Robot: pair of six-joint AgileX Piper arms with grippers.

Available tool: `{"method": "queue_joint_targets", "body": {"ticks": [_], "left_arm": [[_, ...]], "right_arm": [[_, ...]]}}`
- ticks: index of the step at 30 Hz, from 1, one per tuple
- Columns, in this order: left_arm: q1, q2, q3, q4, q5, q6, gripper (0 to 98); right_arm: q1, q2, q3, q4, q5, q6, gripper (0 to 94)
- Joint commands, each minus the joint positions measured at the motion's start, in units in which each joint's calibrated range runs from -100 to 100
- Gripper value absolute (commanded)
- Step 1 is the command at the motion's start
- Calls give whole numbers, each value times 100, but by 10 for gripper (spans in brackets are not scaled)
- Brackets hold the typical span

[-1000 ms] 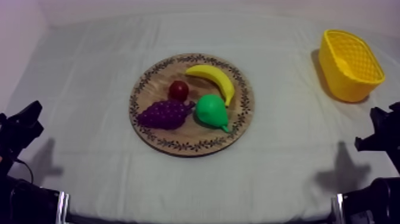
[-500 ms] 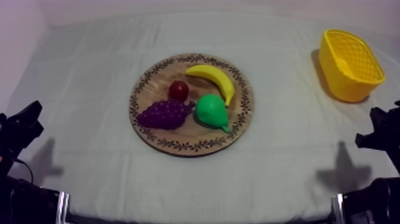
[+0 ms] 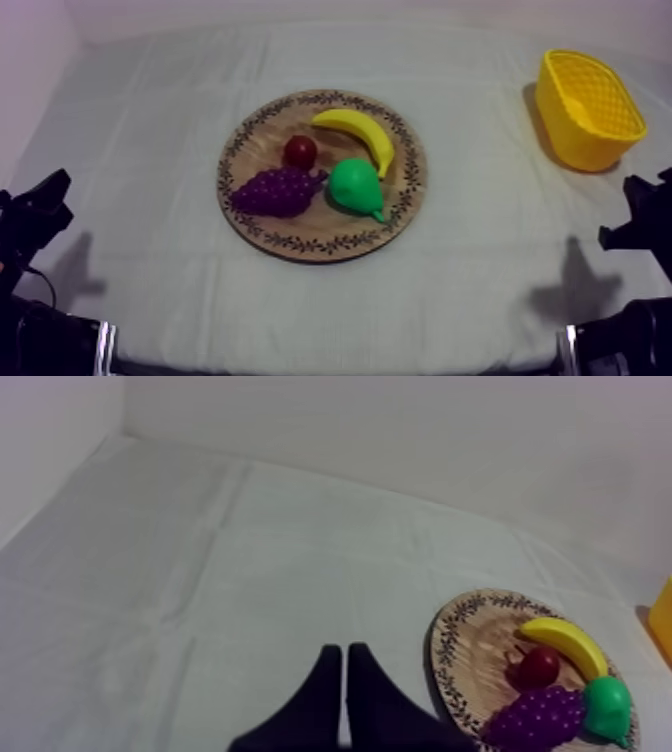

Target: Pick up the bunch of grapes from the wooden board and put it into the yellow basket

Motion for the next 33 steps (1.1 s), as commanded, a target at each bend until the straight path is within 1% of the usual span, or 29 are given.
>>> {"method": "queue_joint_targets", "body": {"ticks": [1,7,12,22,33], "left_arm": [[-1,0,-4,-4,-3,0,1],[-1,0,-4,-4,-3,0,1],[-1,0,-4,-4,-3,-3,1],[-1,0,-4,-4,-3,-5,1],[-1,0,-4,-4,-3,-5,1]], "right_arm": [[-59,189,-188,75,-17,31,4],[-290,939,-921,226,21,247,4],[-565,1662,-1756,390,212,302,4],[-1177,3400,-3966,432,838,532,4],[-2182,5374,-6298,486,1768,774,4]]}}
